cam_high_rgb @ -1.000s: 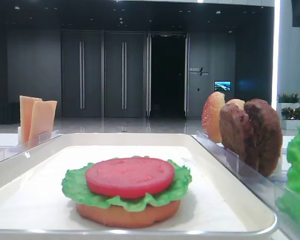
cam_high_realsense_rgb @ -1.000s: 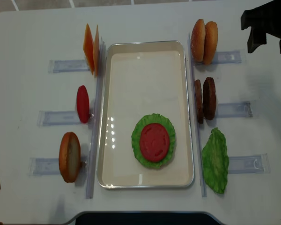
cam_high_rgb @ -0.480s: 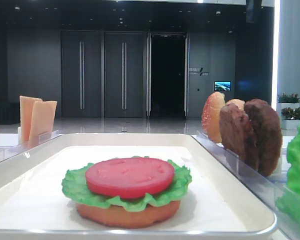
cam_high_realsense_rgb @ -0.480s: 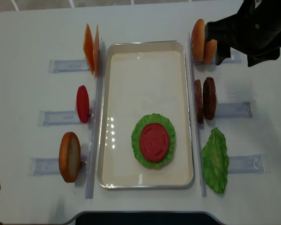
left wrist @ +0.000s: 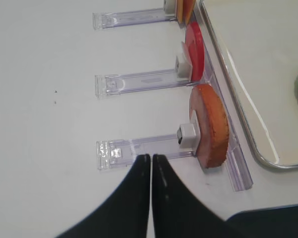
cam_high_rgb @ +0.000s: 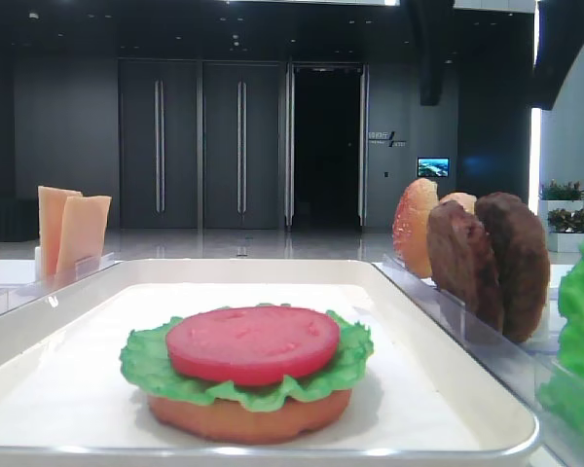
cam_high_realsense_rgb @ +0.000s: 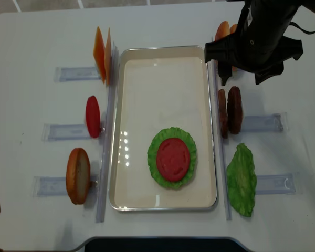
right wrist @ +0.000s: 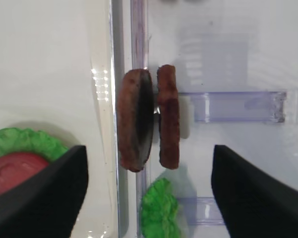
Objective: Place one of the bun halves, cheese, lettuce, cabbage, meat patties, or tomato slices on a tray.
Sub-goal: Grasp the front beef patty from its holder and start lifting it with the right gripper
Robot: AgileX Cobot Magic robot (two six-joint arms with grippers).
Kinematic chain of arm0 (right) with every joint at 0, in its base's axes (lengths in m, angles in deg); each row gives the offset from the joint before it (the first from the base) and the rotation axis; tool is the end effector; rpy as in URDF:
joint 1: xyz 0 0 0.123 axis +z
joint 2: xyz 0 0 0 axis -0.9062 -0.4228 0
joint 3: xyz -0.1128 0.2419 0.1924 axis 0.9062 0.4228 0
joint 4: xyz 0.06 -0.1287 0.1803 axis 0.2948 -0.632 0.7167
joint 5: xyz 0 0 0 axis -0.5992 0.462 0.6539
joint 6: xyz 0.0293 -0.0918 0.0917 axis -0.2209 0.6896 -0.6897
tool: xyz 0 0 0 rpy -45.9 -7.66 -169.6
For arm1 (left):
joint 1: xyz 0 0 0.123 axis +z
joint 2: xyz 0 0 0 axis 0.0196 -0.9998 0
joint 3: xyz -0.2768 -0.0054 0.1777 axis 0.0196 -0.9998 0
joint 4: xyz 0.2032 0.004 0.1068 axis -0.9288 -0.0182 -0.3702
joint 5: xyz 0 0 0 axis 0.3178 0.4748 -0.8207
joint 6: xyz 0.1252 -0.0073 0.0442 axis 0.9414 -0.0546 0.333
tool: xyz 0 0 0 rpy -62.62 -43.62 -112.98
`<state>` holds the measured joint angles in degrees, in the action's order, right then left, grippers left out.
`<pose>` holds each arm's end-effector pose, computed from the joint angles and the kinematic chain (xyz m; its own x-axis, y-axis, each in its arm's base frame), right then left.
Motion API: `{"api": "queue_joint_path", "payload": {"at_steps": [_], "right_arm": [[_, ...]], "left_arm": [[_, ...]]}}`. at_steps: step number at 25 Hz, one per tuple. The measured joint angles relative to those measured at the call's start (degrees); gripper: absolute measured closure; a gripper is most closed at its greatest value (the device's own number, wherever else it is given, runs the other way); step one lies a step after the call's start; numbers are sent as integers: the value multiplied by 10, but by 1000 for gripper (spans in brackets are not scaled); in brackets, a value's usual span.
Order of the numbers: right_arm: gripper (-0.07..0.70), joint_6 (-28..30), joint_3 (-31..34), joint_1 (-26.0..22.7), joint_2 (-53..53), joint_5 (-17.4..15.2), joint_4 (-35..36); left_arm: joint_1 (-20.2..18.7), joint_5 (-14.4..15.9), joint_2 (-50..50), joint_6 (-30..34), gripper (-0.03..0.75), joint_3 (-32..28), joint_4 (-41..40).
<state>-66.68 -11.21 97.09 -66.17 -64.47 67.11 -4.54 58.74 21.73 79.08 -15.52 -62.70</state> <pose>0.2758 0.1665 0.3016 -0.9827 -0.0311 -0.1828 -0.0422 0.9975 0.0572 -0.0242 0.0029 0.2364 -0.5770 0.0841 -0.8124 0.0803 0.9957 0.0461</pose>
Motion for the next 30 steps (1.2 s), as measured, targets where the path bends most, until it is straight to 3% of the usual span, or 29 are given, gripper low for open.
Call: {"api": "queue_joint_path", "payload": {"at_steps": [12, 30], "right_arm": [[108, 0, -29, 33, -61, 1, 16], [108, 1, -29, 36, -109, 1, 11]], "left_arm": [[0, 0, 0, 0, 716, 0, 0], [0, 0, 0, 0, 716, 0, 0]]}}
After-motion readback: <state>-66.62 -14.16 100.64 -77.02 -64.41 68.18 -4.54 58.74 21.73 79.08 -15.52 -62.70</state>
